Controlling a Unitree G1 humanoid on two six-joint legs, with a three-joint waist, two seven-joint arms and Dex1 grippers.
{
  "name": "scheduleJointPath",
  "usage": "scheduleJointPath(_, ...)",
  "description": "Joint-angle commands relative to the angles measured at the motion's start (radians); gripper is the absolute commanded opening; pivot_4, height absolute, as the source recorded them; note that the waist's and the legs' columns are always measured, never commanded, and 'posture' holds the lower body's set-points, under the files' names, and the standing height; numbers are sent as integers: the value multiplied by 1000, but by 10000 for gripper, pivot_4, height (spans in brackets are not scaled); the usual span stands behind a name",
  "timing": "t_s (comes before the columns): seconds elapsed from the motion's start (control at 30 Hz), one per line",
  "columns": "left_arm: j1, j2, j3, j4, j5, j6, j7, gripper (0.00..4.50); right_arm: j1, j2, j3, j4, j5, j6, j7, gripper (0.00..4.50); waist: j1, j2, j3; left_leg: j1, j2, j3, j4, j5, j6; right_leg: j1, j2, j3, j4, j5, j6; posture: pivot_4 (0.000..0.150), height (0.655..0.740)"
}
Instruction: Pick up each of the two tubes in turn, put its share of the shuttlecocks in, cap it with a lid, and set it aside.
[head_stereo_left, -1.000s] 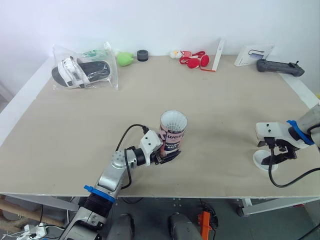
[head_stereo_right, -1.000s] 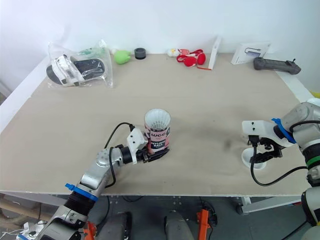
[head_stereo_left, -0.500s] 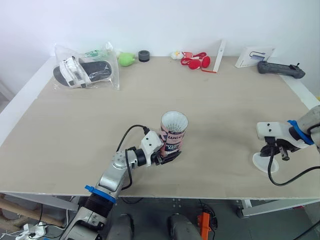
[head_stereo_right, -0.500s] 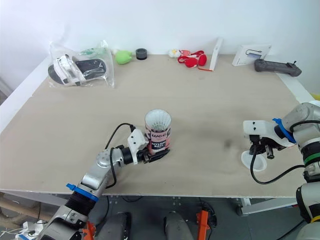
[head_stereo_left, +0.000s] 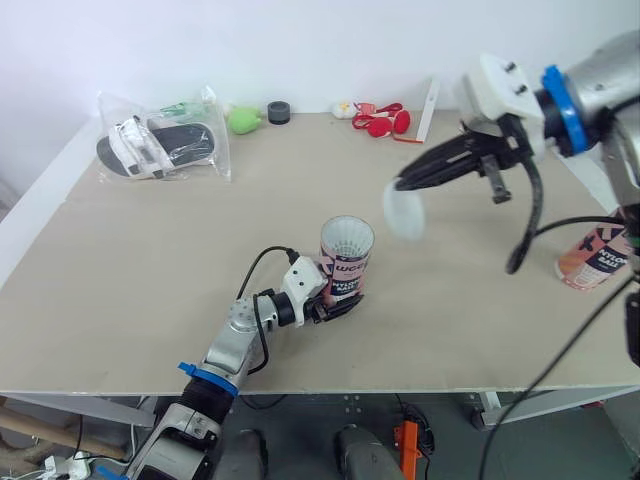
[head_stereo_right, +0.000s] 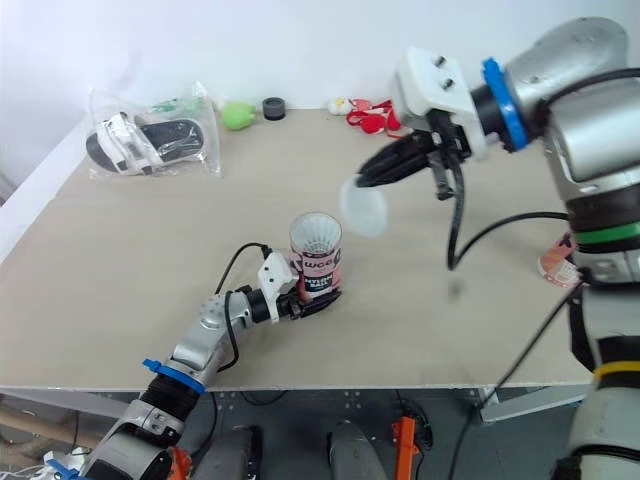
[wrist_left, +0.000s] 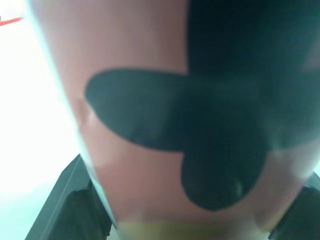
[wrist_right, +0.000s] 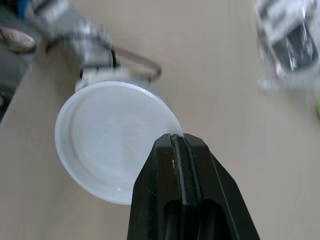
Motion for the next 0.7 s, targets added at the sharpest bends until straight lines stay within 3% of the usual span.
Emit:
scheduleJointPath(0.03, 13, 0, -4, 81, 20, -5, 6, 30706, -55, 36, 38, 87, -45, -72, 38, 399, 4, 0, 0, 0, 0, 0, 0, 0, 0, 0, 0, 0, 0, 0, 0, 1500, 7400)
scheduleJointPath(0.33, 16, 1, -5, 97, 25, -29, 10, 30706, -141, 111, 184, 203, 9, -146, 38, 399, 6, 1, -1, 0, 1, 0, -1, 0, 0, -2, 1, 0, 1, 1, -2, 1500, 7400)
scheduleJointPath(0.7, 15, -2, -8, 104, 33, -36, 15, 30706, -186, 116, 262, 203, 61, -190, 38, 399, 7, 1, -1, 0, 1, 0, -1, 0, 1, -2, 1, 0, 1, 1, -2, 1500, 7400)
